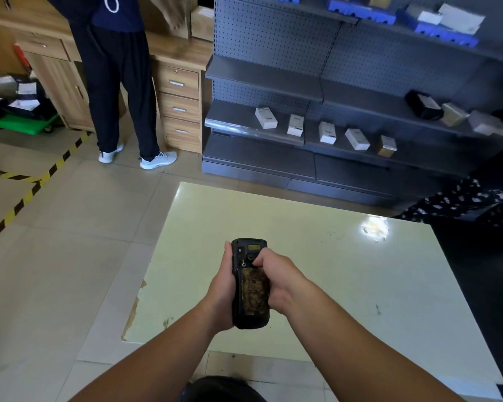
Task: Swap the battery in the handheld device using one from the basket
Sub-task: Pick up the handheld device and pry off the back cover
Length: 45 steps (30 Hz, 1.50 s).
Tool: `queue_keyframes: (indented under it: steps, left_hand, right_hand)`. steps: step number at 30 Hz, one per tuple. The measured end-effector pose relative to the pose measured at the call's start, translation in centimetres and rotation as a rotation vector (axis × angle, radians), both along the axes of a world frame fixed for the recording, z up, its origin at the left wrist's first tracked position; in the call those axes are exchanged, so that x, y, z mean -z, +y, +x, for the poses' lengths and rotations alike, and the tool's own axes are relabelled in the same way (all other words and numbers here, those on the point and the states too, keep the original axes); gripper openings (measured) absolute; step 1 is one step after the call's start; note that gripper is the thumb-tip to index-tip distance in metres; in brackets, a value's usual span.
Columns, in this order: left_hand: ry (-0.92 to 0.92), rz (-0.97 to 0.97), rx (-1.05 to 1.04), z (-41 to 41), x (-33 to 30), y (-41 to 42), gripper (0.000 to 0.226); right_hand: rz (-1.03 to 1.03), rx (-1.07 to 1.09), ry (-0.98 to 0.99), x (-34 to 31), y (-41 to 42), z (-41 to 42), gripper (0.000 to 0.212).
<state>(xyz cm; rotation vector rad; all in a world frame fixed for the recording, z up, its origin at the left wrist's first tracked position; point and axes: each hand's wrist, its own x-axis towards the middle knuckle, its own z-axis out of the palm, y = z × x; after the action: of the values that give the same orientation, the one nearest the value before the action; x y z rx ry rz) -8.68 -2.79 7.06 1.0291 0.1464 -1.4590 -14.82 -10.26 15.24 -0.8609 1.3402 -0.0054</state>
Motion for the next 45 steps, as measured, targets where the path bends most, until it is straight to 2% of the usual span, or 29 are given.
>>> queue_keyframes:
  steps: [7,8,11,13,16,20,21,24,27,32,35,38,41,45]
  left_hand:
    - [0.01,0.02,-0.006,-0.8,0.6,0.1,0.085]
    - [0.02,0.025,-0.012,-0.8,0.7,0.1,0.086]
    - [0.07,0.018,-0.013,-0.9,0.6,0.1,0.089]
    - [0.09,0.011,-0.027,-1.0,0.5,0.0,0.087]
    - [0.115,0.023,-0.077,-0.8,0.5,0.0,0.09]
    - [0.152,0.013,-0.134,-0.5,0.0,0.0,0.092]
    - [0.167,-0.007,-0.153,-0.3,-0.1,-0.1,0.092]
    - [0.18,-0.042,-0.224,0.1,-0.4,-0.5,0.091]
    - [0.185,-0.04,-0.228,0.1,0.1,-0.7,0.086]
    - [0.146,-0.045,-0.251,-0.6,0.5,-0.7,0.082]
    - [0.154,-0.087,-0.269,-0.3,0.3,-0.7,0.085]
    - [0.142,-0.071,-0.271,0.3,0.1,-0.5,0.094]
    - [0.098,-0.059,-0.219,0.5,0.1,-0.1,0.096]
    - [0.095,0.026,-0.174,1.4,1.2,0.6,0.096]
  right_hand:
    - [0.018,0.059,-0.022,-0.8,0.4,-1.5,0.018]
    - [-0.035,0.047,0.0,-0.5,0.6,-1.5,0.017]
    - [-0.292,0.005,0.122,0.8,1.2,-1.2,0.031]
    - [-0.434,-0.024,0.175,0.9,1.5,-1.2,0.027]
    - [-0.62,-0.142,0.134,1.0,1.4,-1.6,0.013]
    - [-0.964,-0.344,0.09,1.2,2.4,-2.7,0.009]
    - [-1.054,-0.382,0.093,1.1,3.0,-2.9,0.012]
    - [-1.247,-0.534,0.15,1.8,3.9,-3.5,0.052]
    - [-1.271,-0.656,0.22,2.0,3.6,-3.7,0.068]
    - [-1.306,-0.717,0.257,1.9,3.6,-3.5,0.074]
    - [-1.361,-0.623,0.209,2.3,4.0,-3.5,0.074]
    - [-1.468,-0.457,0.073,2.6,4.2,-3.6,0.071]
    - [-1.585,-0.417,-0.035,1.9,4.3,-3.3,0.069]
    - [-1.515,-0.392,-0.009,1.2,2.6,-2.4,0.069]
